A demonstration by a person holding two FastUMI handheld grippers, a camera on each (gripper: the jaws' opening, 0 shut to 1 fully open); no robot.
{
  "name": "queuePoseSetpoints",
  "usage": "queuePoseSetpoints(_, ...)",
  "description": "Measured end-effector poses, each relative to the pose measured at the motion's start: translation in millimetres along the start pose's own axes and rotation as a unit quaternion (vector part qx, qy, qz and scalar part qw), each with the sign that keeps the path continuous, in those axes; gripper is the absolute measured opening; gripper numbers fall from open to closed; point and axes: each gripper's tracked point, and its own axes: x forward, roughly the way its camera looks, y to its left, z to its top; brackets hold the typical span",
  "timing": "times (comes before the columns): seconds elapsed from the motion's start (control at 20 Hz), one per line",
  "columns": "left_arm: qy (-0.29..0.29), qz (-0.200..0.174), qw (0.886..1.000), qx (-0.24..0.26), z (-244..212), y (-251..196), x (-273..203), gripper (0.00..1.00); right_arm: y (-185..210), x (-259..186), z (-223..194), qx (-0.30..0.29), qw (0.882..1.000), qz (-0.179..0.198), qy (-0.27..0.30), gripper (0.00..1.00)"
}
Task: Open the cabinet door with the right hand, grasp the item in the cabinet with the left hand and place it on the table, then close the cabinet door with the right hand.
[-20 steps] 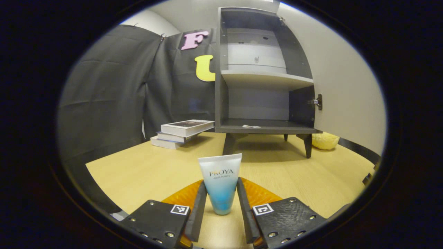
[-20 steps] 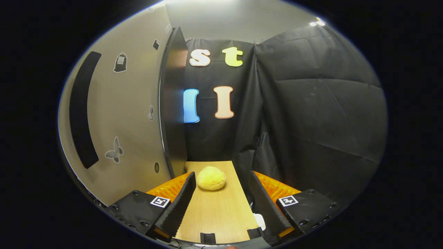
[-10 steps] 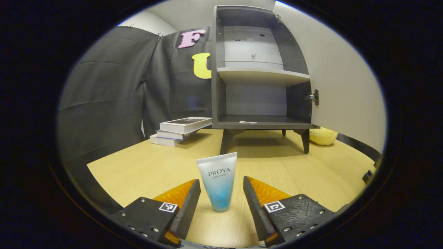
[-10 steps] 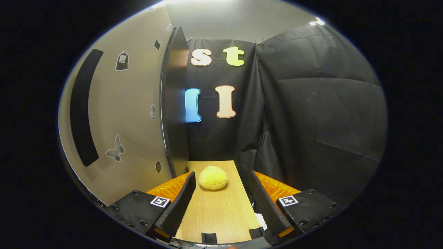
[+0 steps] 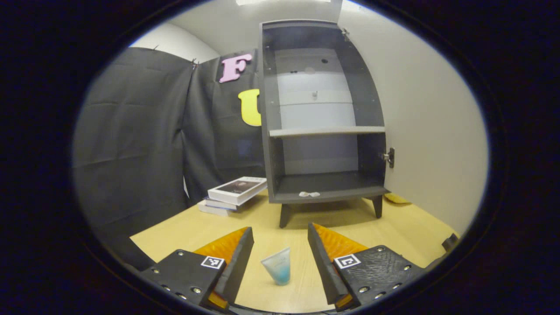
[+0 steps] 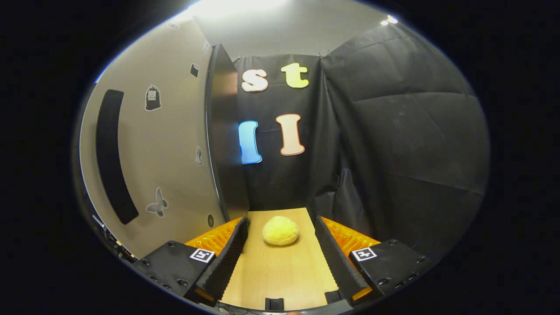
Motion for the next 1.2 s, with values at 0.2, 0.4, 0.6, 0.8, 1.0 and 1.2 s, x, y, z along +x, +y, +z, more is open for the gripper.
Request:
queuePoseSetpoints(0.2,-0.027,0.003,1.0,-0.008,60,13,-7,0.75,14,-11,10,0.002,1.0,0.012,-0.005,0.98)
queuePoseSetpoints(0.4,-0.046,-0.001,0.999,-0.014,108,31,-6,0.76,28,-34,28,-0.008,1.0,0.006,-0.021,0.98)
queuePoseSetpoints(0.6,-0.075,-0.014,0.997,-0.015,147,51,-8,0.75,47,-56,44,-0.005,0.999,-0.009,-0.039,0.98)
queuePoseSetpoints(0.8,-0.088,-0.026,0.996,-0.005,158,75,-4,0.75,68,-72,51,-0.006,0.999,-0.023,-0.048,0.96)
queuePoseSetpoints(1.0,-0.085,-0.029,0.996,-0.003,150,102,-4,0.75,85,-78,48,-0.014,0.998,-0.051,-0.044,0.92)
queuePoseSetpoints(1.2,-0.081,-0.023,0.996,-0.001,143,136,-3,0.76,87,-84,48,-0.029,0.994,-0.094,-0.045,0.97)
